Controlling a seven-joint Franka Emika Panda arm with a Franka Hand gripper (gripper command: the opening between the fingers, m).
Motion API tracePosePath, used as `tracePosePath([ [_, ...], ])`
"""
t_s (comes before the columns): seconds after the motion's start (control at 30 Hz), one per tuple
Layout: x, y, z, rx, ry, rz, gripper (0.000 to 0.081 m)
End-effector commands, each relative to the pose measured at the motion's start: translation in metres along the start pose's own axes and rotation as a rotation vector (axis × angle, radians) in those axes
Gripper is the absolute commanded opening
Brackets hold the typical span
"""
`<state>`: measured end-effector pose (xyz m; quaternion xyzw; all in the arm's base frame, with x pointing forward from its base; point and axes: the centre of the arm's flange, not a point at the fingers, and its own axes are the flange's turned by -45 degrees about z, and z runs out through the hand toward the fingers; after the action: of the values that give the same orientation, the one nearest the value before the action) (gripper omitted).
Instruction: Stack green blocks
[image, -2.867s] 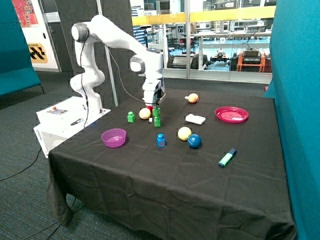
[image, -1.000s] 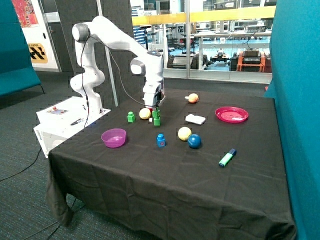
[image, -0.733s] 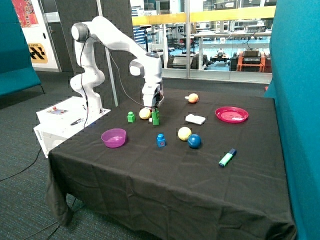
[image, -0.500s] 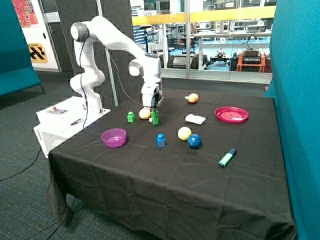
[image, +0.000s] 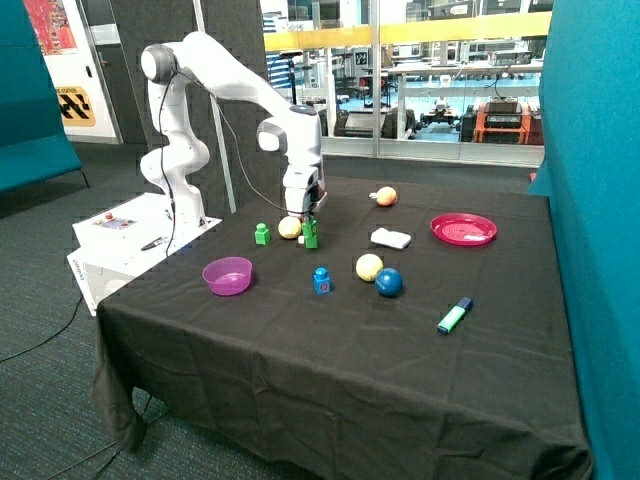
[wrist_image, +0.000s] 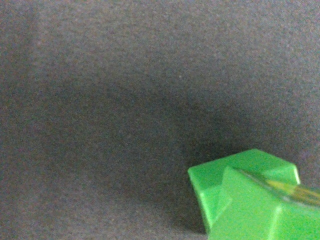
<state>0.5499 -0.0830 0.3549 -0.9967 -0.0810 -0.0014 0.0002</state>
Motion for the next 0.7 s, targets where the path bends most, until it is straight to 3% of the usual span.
tracePosePath([
  [0.0, 0.0043, -0.001, -0.0088, -0.0002, -0.0028, -0.006, 0.0672],
  [0.67, -0.0042, 0.0019, -0.0095, -0.0002, -0.0028, 0.0, 0.0808],
])
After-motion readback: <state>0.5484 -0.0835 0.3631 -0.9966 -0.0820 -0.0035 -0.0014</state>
